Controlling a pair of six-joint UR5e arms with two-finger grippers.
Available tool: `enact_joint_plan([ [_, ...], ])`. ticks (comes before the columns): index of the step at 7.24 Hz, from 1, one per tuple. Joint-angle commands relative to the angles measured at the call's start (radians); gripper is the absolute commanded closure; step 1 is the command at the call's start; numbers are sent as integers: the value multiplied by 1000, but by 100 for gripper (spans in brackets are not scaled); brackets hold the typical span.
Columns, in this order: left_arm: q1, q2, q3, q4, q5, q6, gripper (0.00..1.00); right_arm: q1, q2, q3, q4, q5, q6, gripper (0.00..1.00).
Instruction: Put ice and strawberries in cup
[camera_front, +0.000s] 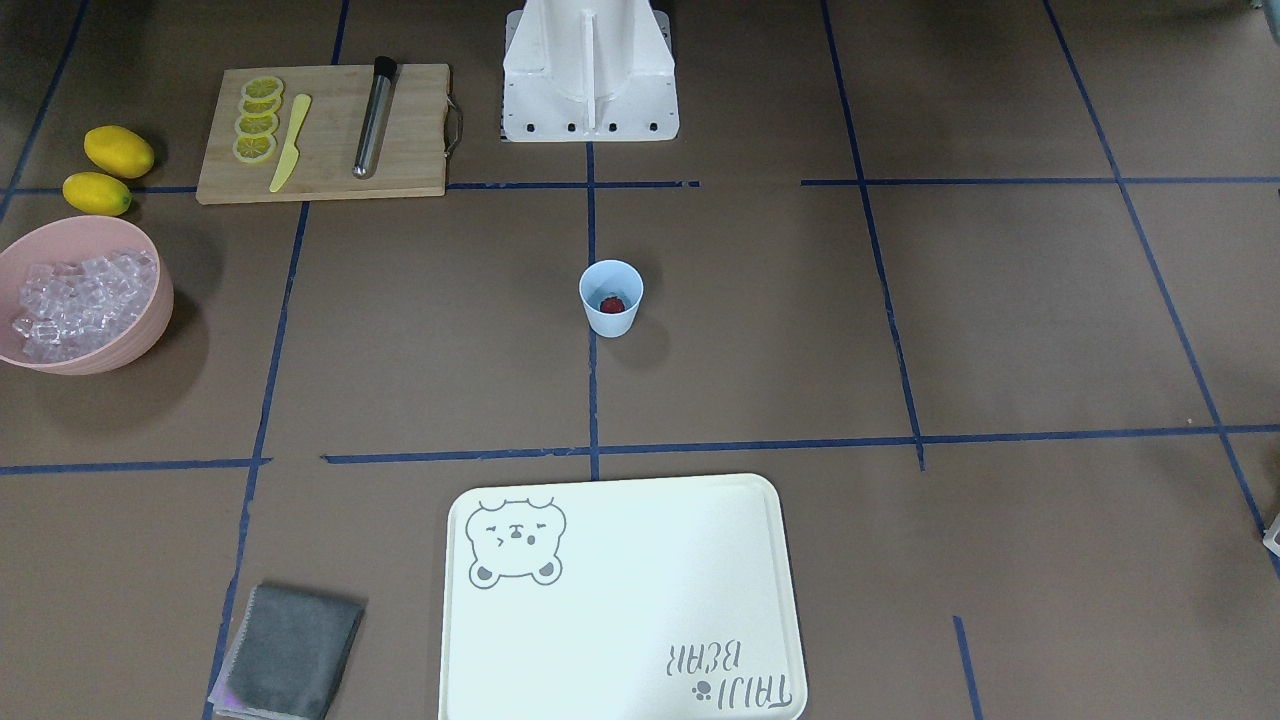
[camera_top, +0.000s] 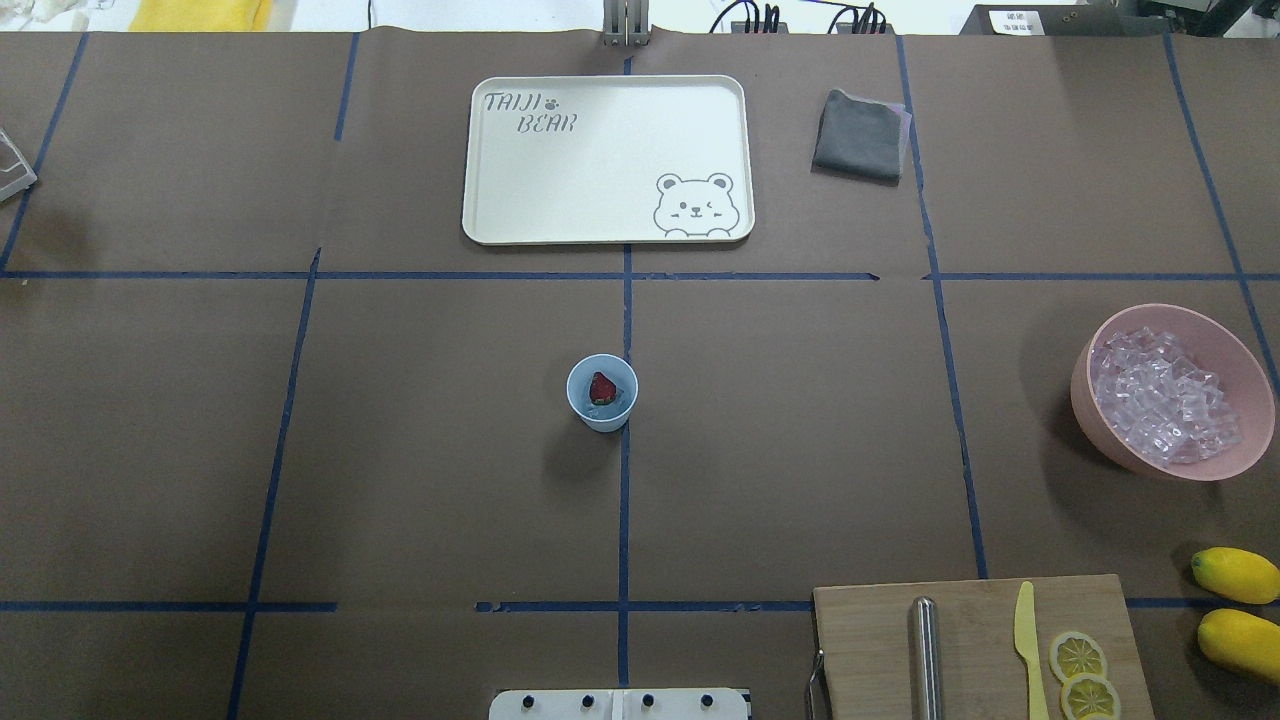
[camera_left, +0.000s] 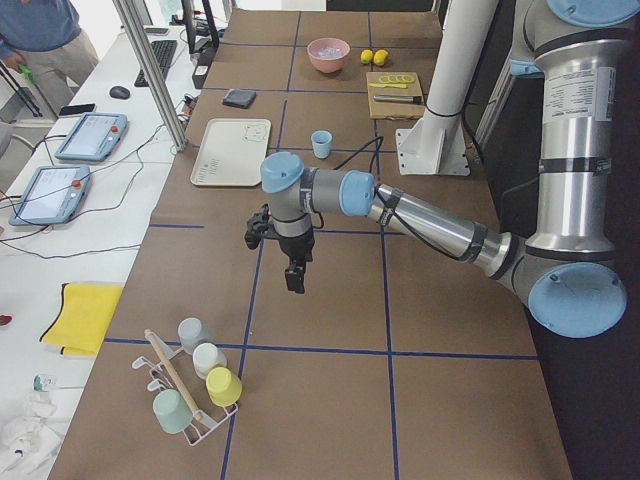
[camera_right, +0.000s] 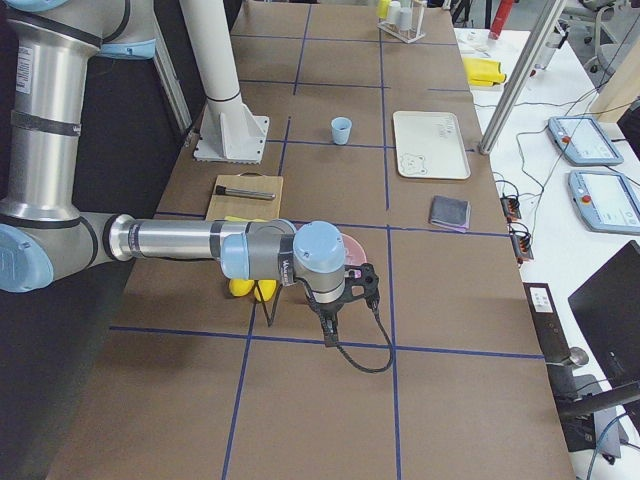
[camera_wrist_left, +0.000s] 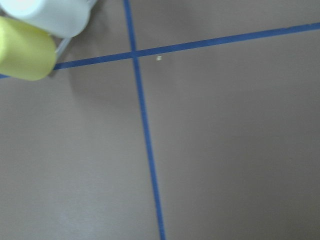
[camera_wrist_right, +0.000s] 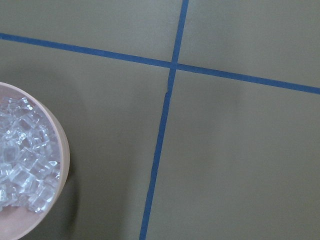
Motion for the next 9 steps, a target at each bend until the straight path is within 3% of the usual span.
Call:
enact_joint_plan([
  [1,-88,9,63,-12,-69,58,0,-2,8,2,-1,0,13,0],
  [3,-97,76,65,-78,-109,50,0,-2,8,5,-1,-2,13,0],
  [9,-97,58,50,-80,-148,27,0,-2,8,5,-1,-2,13,0],
])
